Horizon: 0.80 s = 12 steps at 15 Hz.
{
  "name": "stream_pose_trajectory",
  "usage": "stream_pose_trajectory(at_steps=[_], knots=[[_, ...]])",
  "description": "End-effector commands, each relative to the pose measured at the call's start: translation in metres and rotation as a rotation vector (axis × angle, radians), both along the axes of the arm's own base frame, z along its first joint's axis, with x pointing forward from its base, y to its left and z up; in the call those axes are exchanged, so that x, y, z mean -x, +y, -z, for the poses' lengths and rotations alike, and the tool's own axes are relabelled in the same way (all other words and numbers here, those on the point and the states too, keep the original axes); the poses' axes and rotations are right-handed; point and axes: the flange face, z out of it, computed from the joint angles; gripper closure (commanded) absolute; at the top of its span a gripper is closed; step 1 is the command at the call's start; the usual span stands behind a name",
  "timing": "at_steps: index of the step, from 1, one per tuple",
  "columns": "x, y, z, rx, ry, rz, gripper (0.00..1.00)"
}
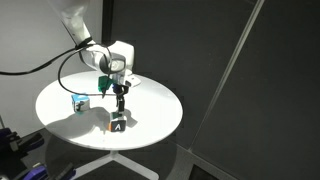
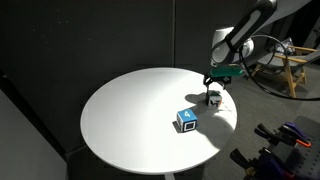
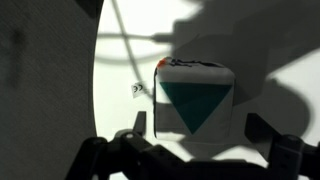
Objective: Pick up the block with the letter a on it and put it on the table next to the block with the number four on it
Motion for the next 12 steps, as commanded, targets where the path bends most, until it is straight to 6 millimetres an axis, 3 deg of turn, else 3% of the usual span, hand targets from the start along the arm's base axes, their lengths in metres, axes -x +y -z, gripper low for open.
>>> stream_pose_trajectory(at_steps=[1, 12], knots=[[-0.003, 0.0, 0.005, 0.007, -0.009, 0.006, 0.0], [-0.004, -0.002, 0.019, 0.015, 0.004, 0.001, 0.0]])
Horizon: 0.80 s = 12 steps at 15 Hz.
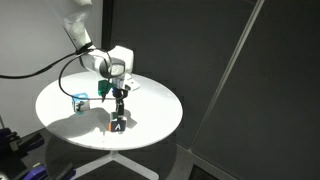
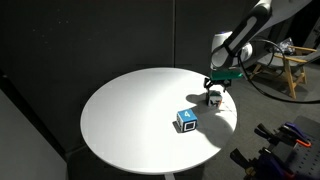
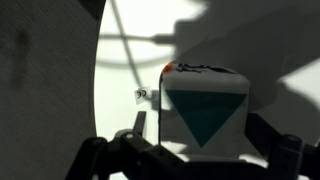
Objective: Pick up the block with the letter a on it and put it on the table next to the block with the number four on it
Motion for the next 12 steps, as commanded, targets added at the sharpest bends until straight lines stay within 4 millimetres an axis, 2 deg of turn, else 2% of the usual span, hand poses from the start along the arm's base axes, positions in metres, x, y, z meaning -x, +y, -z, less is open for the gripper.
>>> stream_pose_trajectory(at_steps=[1, 7, 12], knots=[[-0.007, 0.001, 0.0, 0.004, -0.016, 0.002, 0.0], [-0.011, 0.006, 0.005, 0.011, -0.014, -0.007, 0.0], [-0.012, 0.001, 0.013, 0.021, -0.002, -0.003, 0.0]])
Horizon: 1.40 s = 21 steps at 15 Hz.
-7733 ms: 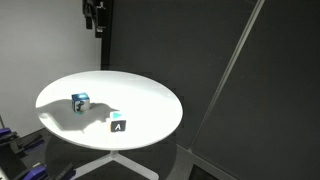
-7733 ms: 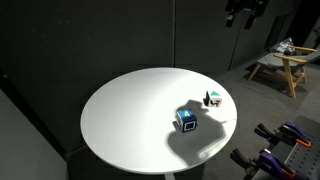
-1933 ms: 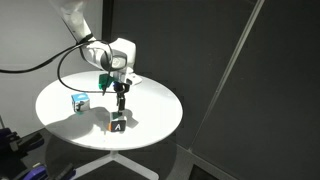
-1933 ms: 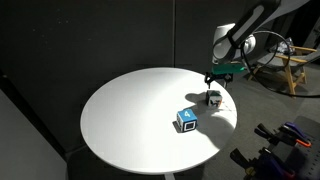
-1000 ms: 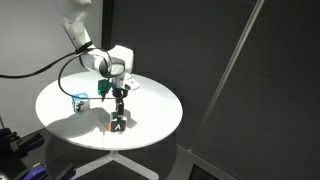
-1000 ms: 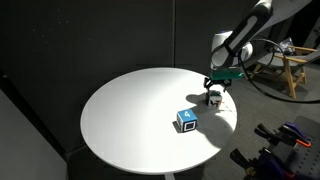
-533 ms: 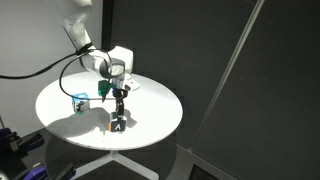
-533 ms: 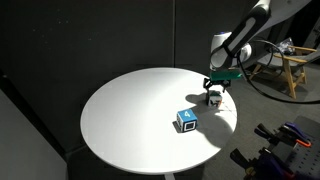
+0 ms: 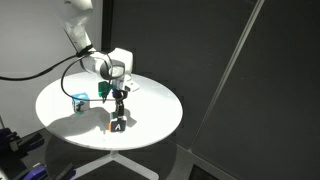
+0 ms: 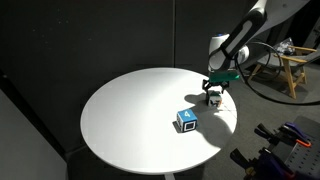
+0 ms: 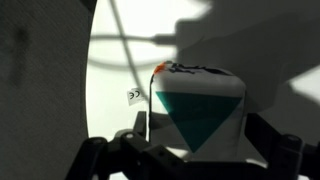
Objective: Pick up the block with the letter a on it and put it on the table next to the block with the number four on it
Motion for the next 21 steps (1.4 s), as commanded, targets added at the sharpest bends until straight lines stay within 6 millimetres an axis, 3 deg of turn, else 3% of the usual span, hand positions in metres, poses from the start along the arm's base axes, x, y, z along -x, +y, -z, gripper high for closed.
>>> stream_pose_trajectory(at_steps=[1, 4, 5, 6, 14, 16, 19, 21], knots=[[-0.006, -0.006, 0.004, 0.015, -0.007, 0.015, 0.0], [-0.005, -0.011, 0.009, 0.024, 0.002, 0.021, 0.0], [-0.005, -0.012, 0.011, 0.027, 0.003, 0.022, 0.08], [-0.005, -0.012, 0.012, 0.029, 0.008, 0.025, 0.27], [-0.008, -0.009, -0.006, 0.07, 0.025, -0.007, 0.8], [-0.009, -0.007, -0.014, 0.075, 0.029, -0.025, 0.81], [-0.011, 0.0, -0.027, 0.068, 0.034, -0.043, 0.92], [-0.012, 0.006, -0.038, 0.062, 0.03, -0.052, 0.91]])
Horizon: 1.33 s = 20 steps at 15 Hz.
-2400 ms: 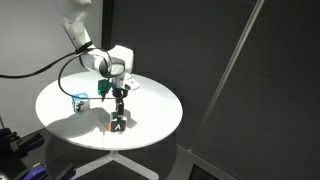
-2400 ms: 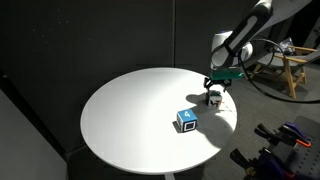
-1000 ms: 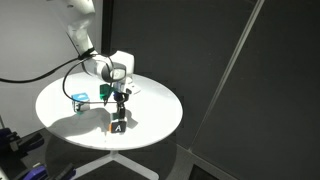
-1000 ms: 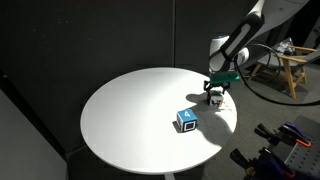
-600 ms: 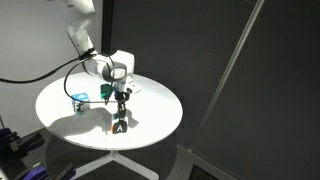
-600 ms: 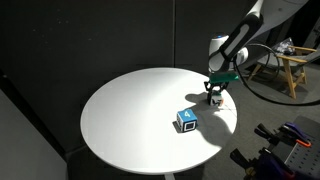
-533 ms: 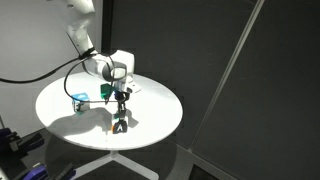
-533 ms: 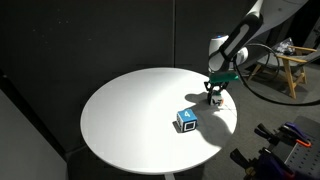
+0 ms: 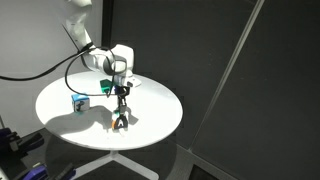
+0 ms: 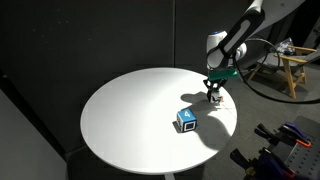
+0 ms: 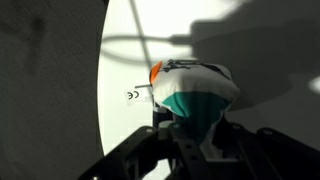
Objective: Pick up the block with the letter a on it and put it on the table next to the block with the number four on it
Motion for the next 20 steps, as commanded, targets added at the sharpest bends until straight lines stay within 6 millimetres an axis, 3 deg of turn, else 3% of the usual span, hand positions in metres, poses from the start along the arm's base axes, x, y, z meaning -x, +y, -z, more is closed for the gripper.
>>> stream_pose_trajectory(at_steps=[1, 11, 20], knots=[[-0.001, 0.008, -0.028, 0.003, 0.004, -0.017, 0.93], [-0.002, 0.043, -0.081, -0.001, -0.003, -0.145, 0.93], [0.008, 0.099, -0.116, -0.068, 0.029, -0.492, 0.94]])
